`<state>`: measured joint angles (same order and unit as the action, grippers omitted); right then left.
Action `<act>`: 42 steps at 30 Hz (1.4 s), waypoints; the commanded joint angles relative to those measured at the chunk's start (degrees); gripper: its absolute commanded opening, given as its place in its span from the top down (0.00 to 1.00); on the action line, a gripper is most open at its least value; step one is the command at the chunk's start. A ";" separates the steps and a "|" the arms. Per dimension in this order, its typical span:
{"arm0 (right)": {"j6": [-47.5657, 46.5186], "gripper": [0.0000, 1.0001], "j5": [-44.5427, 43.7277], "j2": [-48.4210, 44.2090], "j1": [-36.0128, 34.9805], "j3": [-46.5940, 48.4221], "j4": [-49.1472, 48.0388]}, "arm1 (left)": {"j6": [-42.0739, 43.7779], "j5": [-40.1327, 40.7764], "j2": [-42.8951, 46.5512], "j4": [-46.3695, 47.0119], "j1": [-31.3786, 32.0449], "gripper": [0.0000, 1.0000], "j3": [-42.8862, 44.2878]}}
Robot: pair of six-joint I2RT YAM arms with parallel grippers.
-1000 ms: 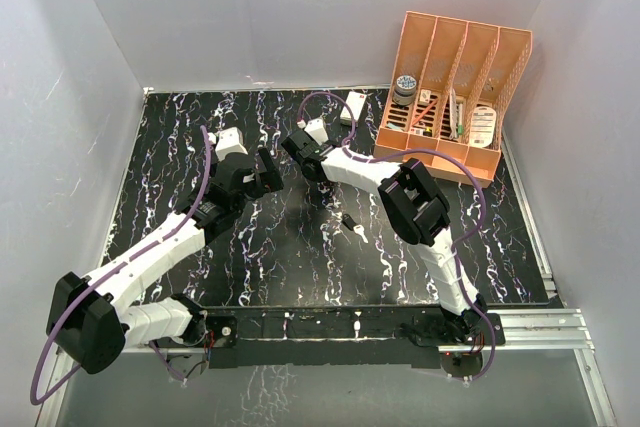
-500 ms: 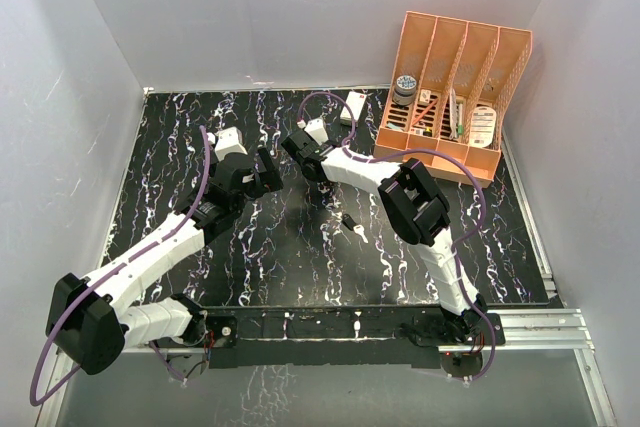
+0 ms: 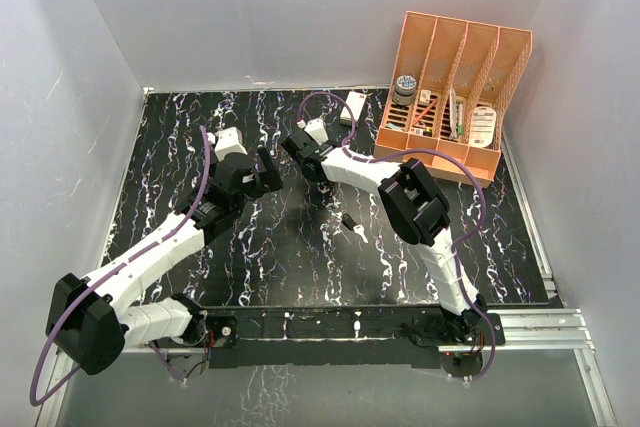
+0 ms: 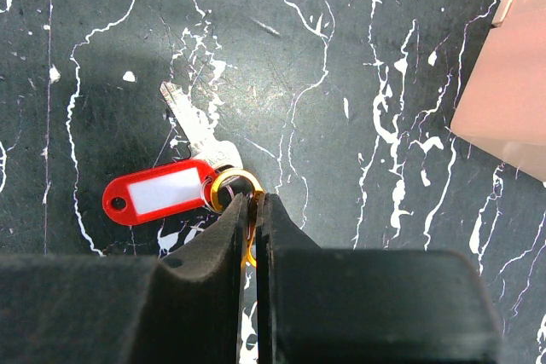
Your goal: Put the keys on the keyring
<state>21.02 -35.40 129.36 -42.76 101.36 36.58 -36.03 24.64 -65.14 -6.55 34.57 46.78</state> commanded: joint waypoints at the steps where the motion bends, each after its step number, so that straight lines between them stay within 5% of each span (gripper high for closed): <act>1: -0.18 1.00 -0.95 -0.63 -0.31 1.98 -1.68 | -0.07 1.02 1.67 -0.76 -0.17 0.01 -0.51; 42: -0.65 1.00 0.08 -3.87 -0.75 -1.73 -0.66 | -0.02 1.55 2.46 -1.28 -0.18 0.01 -0.49</act>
<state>20.47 -34.96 129.78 -42.89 100.49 35.90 -36.03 25.06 -64.71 -7.40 34.57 46.76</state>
